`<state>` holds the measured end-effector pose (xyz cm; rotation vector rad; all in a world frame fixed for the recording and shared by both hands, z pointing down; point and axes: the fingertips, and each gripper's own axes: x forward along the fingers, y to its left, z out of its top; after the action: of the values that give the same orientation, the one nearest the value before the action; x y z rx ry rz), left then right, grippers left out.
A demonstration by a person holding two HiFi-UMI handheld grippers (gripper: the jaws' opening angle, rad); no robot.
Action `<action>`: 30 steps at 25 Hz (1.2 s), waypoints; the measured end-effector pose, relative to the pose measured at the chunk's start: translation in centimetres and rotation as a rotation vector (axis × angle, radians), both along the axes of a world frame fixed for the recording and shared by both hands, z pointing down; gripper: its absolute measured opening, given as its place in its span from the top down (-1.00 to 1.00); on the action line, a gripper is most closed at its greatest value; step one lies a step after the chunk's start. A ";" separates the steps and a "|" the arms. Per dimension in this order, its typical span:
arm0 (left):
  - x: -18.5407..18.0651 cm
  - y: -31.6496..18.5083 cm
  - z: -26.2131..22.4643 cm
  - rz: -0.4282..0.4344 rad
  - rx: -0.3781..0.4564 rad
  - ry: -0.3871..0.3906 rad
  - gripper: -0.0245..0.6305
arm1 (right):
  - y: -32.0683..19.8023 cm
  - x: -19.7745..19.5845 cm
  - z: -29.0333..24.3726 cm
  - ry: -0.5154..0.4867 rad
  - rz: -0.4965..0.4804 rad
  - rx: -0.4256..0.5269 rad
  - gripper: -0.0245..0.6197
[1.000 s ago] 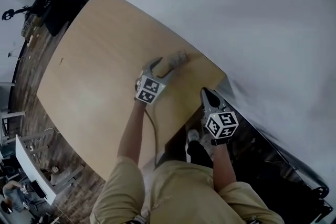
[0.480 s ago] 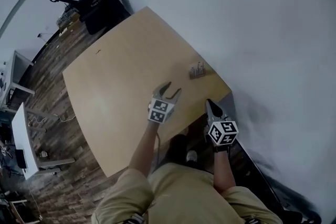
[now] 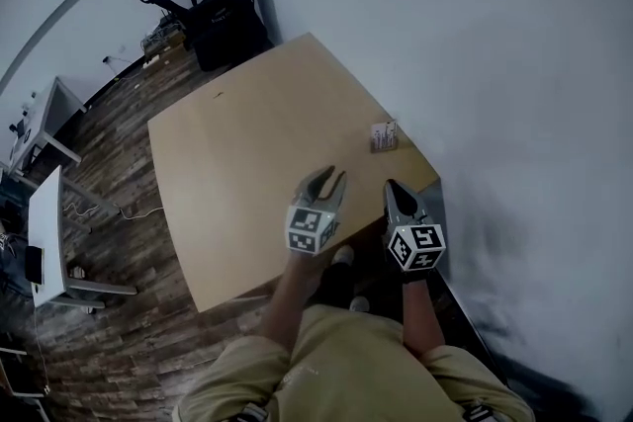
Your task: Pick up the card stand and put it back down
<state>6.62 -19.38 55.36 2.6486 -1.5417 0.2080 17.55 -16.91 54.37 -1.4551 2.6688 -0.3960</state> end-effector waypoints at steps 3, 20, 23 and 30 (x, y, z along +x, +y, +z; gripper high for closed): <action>-0.2 2.7 -2.5 -0.023 0.043 0.017 0.71 | 2.0 -1.2 -1.7 0.017 -0.023 0.031 0.91; 0.4 7.2 -4.1 -0.076 0.132 0.008 0.92 | 4.7 -2.4 -3.2 0.094 -0.058 0.118 0.91; 1.1 7.6 -3.5 -0.022 0.110 0.027 0.92 | 4.6 -2.1 -2.9 0.088 -0.054 0.113 0.91; 1.5 7.0 -2.9 -0.022 0.094 0.027 0.92 | 4.6 -1.6 -2.4 0.077 -0.060 0.112 0.91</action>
<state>8.14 -12.43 52.44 2.6905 -1.6105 0.1004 15.91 -12.32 51.94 -1.3894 2.7502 -0.1940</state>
